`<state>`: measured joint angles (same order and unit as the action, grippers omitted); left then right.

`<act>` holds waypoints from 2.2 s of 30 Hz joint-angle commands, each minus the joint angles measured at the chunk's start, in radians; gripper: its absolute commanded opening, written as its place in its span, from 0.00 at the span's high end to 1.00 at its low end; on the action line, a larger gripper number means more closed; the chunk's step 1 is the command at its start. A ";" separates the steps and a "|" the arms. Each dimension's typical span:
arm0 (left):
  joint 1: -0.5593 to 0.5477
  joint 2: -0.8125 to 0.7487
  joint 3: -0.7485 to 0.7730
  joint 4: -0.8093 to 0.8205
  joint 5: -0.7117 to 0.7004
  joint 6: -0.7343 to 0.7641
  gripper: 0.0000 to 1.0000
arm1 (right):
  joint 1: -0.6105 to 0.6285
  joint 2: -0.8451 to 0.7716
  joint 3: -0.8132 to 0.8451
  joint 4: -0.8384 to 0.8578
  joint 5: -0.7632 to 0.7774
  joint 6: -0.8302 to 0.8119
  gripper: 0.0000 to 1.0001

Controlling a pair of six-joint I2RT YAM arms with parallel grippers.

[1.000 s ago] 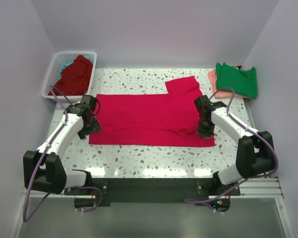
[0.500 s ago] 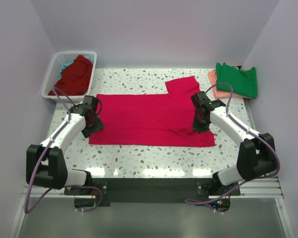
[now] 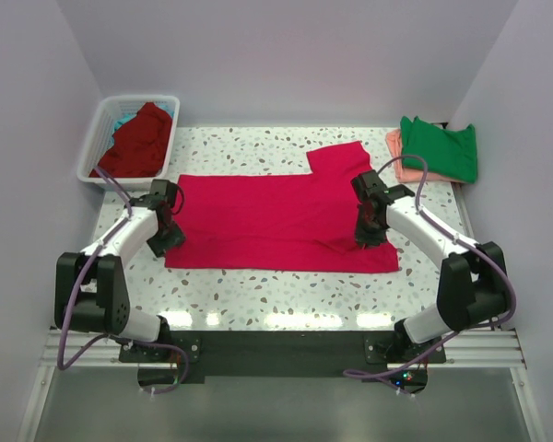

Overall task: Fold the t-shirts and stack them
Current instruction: Fold the tshirt

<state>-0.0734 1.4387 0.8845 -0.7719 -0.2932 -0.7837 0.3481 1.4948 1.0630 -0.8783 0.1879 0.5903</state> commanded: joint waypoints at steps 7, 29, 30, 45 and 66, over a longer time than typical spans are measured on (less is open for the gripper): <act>0.032 0.042 -0.018 0.080 0.003 0.058 0.53 | 0.006 0.024 0.041 0.010 -0.002 -0.004 0.83; 0.050 0.058 -0.038 0.074 0.019 0.080 0.91 | 0.028 0.039 0.048 0.009 0.010 0.019 0.84; 0.050 0.049 -0.035 0.065 0.009 0.078 0.93 | 0.029 0.039 0.046 0.009 0.010 0.020 0.84; 0.052 -0.086 -0.048 -0.093 0.000 0.049 1.00 | 0.055 0.079 0.052 0.029 -0.001 0.025 0.85; 0.050 -0.020 0.039 -0.109 -0.024 0.017 0.71 | 0.055 0.091 0.084 0.025 0.012 0.000 0.86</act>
<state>-0.0319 1.4517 0.8440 -0.9035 -0.2764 -0.7586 0.3992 1.5852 1.1149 -0.8574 0.1894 0.6006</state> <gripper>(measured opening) 0.283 0.141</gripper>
